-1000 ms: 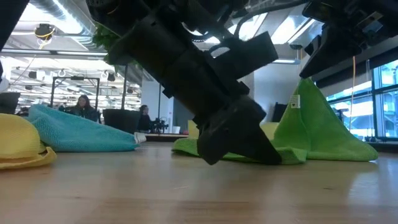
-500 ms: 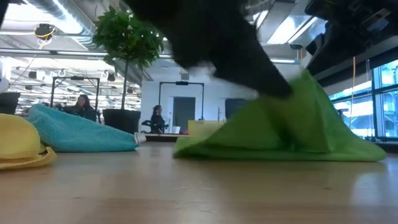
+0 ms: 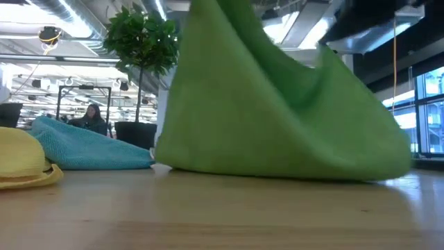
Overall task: Fold microfiber towels
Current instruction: Fold the green microfiber towel
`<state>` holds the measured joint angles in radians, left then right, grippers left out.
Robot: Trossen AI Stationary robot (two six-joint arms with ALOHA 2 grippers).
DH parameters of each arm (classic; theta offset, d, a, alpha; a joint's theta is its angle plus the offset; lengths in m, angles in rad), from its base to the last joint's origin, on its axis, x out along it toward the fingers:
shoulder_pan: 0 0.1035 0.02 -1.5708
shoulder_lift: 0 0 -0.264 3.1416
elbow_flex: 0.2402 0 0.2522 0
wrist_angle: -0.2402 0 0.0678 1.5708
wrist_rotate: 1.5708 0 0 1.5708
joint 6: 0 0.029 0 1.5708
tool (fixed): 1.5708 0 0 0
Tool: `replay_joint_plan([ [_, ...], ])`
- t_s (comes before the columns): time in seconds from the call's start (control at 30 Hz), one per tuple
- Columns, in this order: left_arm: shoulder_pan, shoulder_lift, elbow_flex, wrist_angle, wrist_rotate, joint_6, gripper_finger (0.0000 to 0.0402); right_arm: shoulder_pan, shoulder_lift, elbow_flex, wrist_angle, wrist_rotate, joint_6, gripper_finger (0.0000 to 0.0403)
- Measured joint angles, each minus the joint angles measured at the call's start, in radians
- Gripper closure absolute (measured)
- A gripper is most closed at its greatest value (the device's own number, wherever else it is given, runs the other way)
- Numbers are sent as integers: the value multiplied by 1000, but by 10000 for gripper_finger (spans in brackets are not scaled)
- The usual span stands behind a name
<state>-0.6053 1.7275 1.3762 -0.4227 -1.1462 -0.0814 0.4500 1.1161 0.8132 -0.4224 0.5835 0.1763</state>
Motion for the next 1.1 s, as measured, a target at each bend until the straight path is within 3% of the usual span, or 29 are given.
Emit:
replay_joint_plan([
  [0.13, 65, -65, 0, -104, -27, -46, 401, -21, 0, 108, -98, 104, -83, 402],
  [0.33, 191, -148, -1, -154, -13, -40, 401, -117, -38, 216, -191, 105, -185, 402],
  [0.53, 304, -252, 0, -161, -13, -25, 401, -259, -135, 237, -200, 64, -274, 402],
  [0.77, 422, -341, 0, 10, 72, 135, 402, -426, -243, 238, -75, -59, -386, 402],
  [0.97, 500, -350, 0, 203, 153, 292, 401, -518, -283, 238, 54, -81, -484, 402],
  [1.1, 543, -351, 0, 218, 174, 297, 401, -555, -297, 238, 67, -100, -503, 402],
])
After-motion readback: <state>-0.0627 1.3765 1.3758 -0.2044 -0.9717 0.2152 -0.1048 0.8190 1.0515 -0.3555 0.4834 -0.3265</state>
